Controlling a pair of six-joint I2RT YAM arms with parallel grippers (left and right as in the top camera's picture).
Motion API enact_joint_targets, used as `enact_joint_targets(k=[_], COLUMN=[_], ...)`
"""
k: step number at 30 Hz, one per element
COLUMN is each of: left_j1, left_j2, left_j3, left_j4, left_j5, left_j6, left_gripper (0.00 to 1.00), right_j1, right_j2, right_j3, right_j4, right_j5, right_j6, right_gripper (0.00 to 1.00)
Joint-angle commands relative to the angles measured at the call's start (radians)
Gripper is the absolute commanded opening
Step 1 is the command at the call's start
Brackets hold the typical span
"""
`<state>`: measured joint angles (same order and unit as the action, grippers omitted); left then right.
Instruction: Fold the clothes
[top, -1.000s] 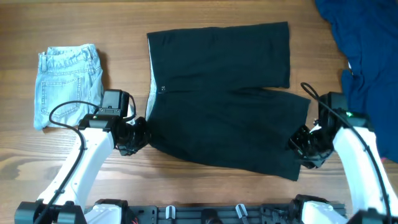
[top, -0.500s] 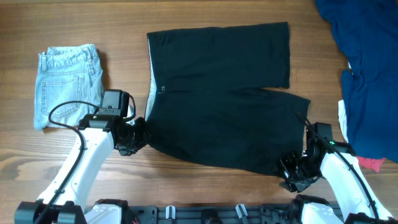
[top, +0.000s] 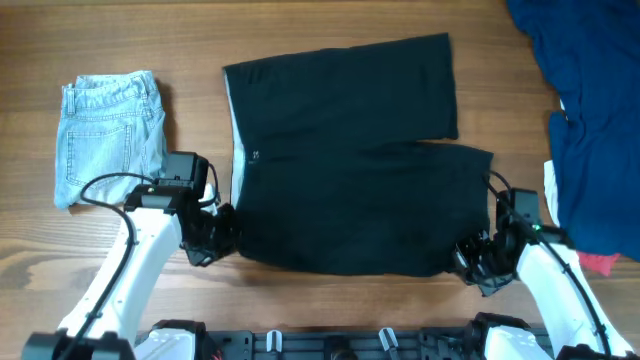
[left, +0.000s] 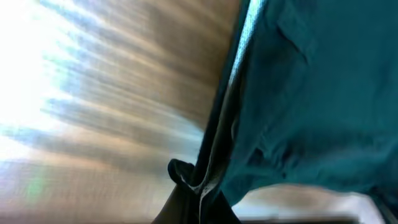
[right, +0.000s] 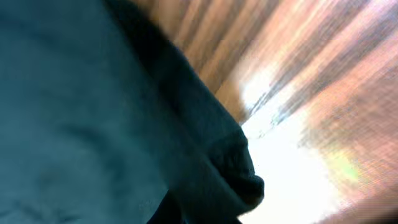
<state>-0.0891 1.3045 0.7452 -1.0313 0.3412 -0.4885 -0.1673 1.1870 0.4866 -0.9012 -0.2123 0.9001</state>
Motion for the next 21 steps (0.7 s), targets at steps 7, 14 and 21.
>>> enact_joint_targets(k=[7, 14, 21], left_j1=[0.007, 0.007, 0.007], left_j2=[-0.398, -0.532, -0.449], left_j3=[0.231, 0.341, 0.304], left_j4=[-0.257, -0.365, -0.287], left_j5=[0.028, -0.187, -0.332], left_j6=[0.122, -0.024, -0.202], left_gripper=[0.04, 0.04, 0.04], right_j1=[-0.003, -0.002, 0.042], right_j2=[-0.146, -0.185, 0.129], right_j3=[0.443, 0.71, 0.753], right_j4=[-0.314, -0.303, -0.006], right_j5=[0.167, 0.144, 0.043], right_j6=[-0.141, -0.307, -0.497], right_gripper=[0.04, 0.04, 0.04])
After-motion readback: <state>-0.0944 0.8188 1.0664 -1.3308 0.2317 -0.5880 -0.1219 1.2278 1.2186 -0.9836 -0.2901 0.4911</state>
